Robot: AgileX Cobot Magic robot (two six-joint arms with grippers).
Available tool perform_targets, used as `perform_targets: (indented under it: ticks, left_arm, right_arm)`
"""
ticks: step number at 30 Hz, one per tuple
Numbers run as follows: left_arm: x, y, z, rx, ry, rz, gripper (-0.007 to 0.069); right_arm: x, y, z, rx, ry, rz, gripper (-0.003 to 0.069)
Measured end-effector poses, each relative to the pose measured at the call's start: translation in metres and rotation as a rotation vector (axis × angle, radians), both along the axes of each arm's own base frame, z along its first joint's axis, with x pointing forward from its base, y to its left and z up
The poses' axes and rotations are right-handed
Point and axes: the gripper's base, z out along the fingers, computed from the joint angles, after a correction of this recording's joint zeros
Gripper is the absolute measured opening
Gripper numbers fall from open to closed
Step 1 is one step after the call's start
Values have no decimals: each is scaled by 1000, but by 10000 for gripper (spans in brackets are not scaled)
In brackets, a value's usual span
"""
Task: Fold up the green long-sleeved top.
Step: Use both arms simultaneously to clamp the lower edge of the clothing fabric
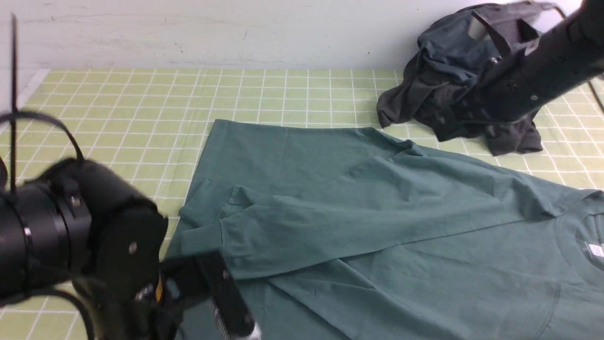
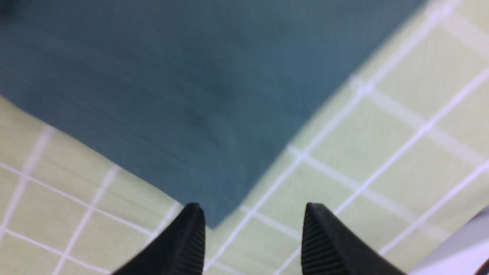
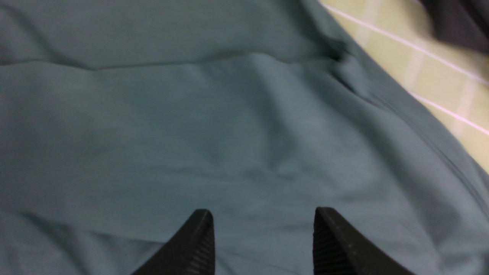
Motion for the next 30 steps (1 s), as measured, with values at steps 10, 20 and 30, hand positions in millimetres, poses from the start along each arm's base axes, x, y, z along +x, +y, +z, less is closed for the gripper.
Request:
perform_targets:
  ticks: [10,20,30]
  left_arm:
    - [-8,12,-41,-7,-120,-368,325]
    - [-8,12,-53,4,-85,-424,243]
    - [-12,16,-39,-23,-156,-264,4]
  right_arm:
    - [-37,49,13,19,-1,312,247]
    - [-38,50,13,31,1,312,243]
    - [-36,51,14,40,-11,305,243]
